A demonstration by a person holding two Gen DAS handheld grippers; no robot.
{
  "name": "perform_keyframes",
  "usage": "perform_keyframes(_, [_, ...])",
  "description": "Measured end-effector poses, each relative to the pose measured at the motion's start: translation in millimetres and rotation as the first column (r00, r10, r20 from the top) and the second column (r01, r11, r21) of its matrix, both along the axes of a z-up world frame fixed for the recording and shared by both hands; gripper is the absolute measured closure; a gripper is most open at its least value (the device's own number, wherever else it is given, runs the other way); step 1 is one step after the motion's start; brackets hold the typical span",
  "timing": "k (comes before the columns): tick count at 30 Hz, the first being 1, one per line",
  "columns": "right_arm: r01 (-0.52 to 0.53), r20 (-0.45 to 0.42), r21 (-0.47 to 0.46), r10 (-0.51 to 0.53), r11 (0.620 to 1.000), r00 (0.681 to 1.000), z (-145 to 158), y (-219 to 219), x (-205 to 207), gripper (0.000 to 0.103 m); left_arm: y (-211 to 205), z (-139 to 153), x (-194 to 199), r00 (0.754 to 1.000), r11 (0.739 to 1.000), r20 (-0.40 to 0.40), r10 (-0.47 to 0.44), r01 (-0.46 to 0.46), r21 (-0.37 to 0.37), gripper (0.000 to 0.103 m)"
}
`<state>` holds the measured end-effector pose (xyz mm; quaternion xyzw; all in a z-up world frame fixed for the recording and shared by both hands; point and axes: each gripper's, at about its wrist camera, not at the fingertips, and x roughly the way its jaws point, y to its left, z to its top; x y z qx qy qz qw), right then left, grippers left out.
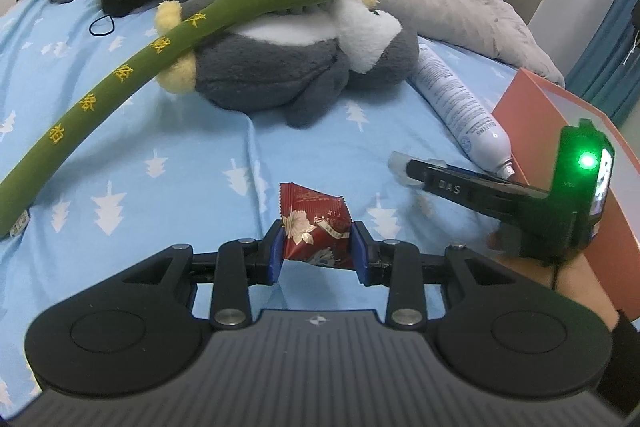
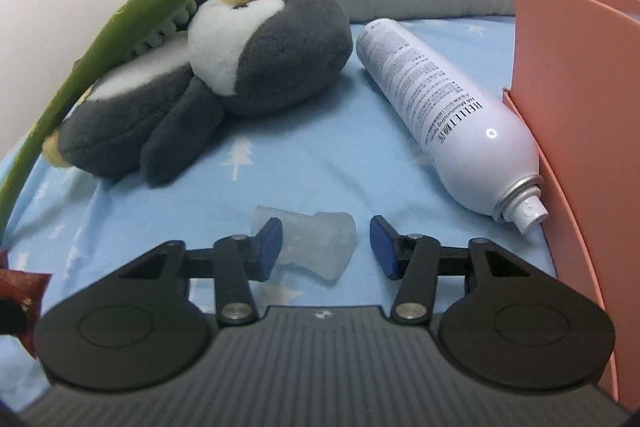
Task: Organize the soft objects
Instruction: 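Lift the candy packet with the left tool while the right tool grasps the clear cup, then carry the candy packet and clear cup over the pink box with both tools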
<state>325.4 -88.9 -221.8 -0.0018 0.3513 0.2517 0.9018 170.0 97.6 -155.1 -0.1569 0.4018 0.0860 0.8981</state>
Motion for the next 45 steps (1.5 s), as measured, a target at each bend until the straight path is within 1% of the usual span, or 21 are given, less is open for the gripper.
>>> perform_keyframes(2, [-0.013,-0.014,0.001,0.013,1.0,1.0,3,1,-3,0.072,1,1,0,1.0,1.0,0.0,0.003,-0.003,0.002,0.064])
perform_keyframes(5, [-0.013,-0.006,-0.013,0.013,1.0,1.0,10,1,-11,0.079,2,4,0,1.0,1.0,0.009,0.006,-0.006,0.006,0.064])
perform_keyframes(9, [-0.005,0.015,-0.046,0.006,0.999,1.0,24,-4,-26,0.08,-2,8,-4,1.0,1.0,0.021,-0.002,0.002,0.003,0.064])
perform_keyframes(11, [0.004,0.018,-0.054,-0.003,0.999,1.0,31,-11,-38,0.08,-5,9,-6,1.0,1.0,0.023,-0.009,0.009,-0.002,0.064])
perform_keyframes(13, [0.018,0.039,-0.065,-0.015,0.998,0.999,38,-19,-53,0.08,-10,10,-10,0.999,1.0,0.027,-0.02,0.021,-0.006,0.064])
perform_keyframes(16, [0.041,0.047,-0.044,-0.039,0.998,0.998,48,-35,-75,0.08,-17,10,-16,0.999,0.999,0.025,-0.035,0.035,-0.009,0.064])
perform_keyframes(22, [0.092,0.045,-0.031,-0.091,0.995,0.995,62,-65,-118,0.08,-25,13,-24,0.998,0.998,0.032,-0.052,0.052,-0.02,0.064])
perform_keyframes(27, [0.108,0.041,-0.028,-0.107,0.994,0.993,73,-78,-138,0.08,-37,19,-26,0.996,0.997,0.043,-0.077,0.078,-0.029,0.064])
perform_keyframes(30, [0.112,0.059,-0.03,-0.111,0.993,0.992,82,-83,-147,0.08,-45,28,-25,0.993,0.995,0.062,-0.096,0.098,-0.029,0.064])
perform_keyframes(37, [0.136,0.121,0.027,-0.138,0.99,0.983,121,-104,-161,0.08,-64,58,-15,0.982,0.989,0.127,-0.139,0.145,-0.038,0.064])
perform_keyframes(40, [0.154,0.15,0.042,-0.159,0.987,0.976,136,-114,-164,0.08,-76,73,-6,0.974,0.985,0.152,-0.165,0.172,-0.033,0.064])
perform_keyframes(45, [0.193,0.187,0.05,-0.199,0.98,0.962,158,-133,-164,0.08,-105,98,10,0.955,0.972,0.194,-0.227,0.235,-0.02,0.064])
